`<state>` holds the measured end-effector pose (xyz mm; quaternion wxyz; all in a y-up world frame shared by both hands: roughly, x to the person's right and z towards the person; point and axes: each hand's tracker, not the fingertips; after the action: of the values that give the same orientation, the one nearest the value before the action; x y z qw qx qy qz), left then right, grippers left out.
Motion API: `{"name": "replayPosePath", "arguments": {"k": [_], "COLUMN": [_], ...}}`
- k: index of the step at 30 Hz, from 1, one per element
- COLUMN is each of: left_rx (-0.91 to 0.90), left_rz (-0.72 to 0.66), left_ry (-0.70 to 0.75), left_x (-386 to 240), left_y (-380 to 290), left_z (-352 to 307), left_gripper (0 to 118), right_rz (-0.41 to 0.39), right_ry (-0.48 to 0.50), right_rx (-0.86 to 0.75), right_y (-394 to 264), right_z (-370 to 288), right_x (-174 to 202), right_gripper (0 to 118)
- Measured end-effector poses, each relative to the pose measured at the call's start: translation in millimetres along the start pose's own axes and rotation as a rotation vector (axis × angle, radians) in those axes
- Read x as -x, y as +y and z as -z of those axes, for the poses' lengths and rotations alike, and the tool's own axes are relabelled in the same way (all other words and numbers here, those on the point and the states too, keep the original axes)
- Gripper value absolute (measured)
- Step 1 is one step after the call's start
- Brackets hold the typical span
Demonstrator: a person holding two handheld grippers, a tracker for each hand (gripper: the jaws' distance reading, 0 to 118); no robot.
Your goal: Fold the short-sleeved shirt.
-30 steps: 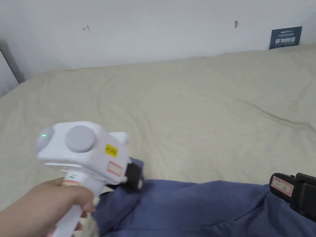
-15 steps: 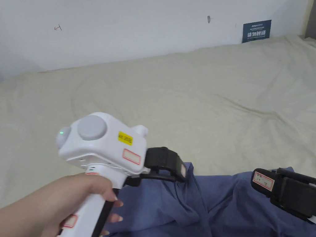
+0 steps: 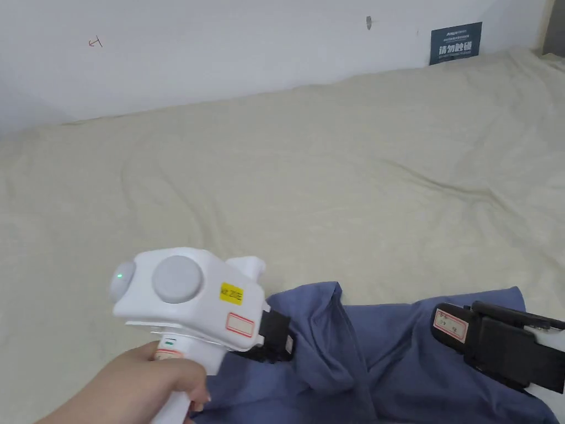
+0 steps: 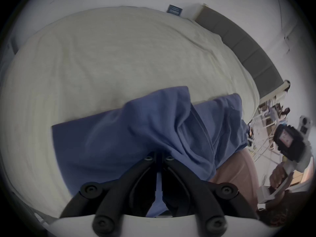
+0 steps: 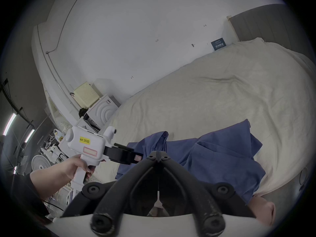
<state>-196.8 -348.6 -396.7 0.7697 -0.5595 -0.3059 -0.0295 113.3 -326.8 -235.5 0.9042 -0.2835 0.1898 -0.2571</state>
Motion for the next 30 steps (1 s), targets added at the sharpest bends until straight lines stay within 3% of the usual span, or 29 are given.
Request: {"name": "replayPosePath", "arguments": {"k": [6,8,11,13,18,19,20,21,22,23,27,30], "left_rx": [-0.019,-0.024,-0.061,-0.162,-0.270,-0.271,-0.257,-0.233,-0.188,-0.158,-0.180,-0.151], "left_rz": [0.218,0.237,0.147,0.109,-0.084,-0.143,-0.196,-0.253,-0.299,-0.334,-0.375,-0.485], "left_ry": [0.077,0.013,-0.310,-0.419,-0.323,-0.296,-0.288,-0.294,-0.333,-0.375,-0.449,-0.581], "left_x": [-48,-55,-46,-38,24,45,68,86,103,118,156,177], "left_y": [3,1,-5,-14,-33,-39,-46,-53,-61,-70,-95,-107], "left_z": [6,1,-13,-30,-78,-84,-88,-88,-87,-84,-72,-47], "left_gripper": [6,6,6,6,6,12,29,67,97,116,118,118], "right_rz": [-0.001,0.004,0.035,0.036,0.023,0.026,0.026,0.023,0.016,0.007,-0.008,0.000], "right_ry": [-0.023,-0.025,-0.001,0.002,0.003,0.010,0.017,0.019,0.019,0.018,0.016,0.031], "right_rx": [0.004,0.006,0.005,0.005,0.002,-0.004,-0.009,-0.013,-0.018,-0.022,-0.004,0.019], "right_y": [0,0,1,3,10,12,15,17,19,21,23,22], "right_z": [-1,1,4,6,1,0,-1,-2,-2,-2,5,10], "right_x": [-5,-6,-6,-5,4,5,7,8,11,13,22,28], "right_gripper": [0,0,0,0,0,0,0,0,0,0,0,0]}}
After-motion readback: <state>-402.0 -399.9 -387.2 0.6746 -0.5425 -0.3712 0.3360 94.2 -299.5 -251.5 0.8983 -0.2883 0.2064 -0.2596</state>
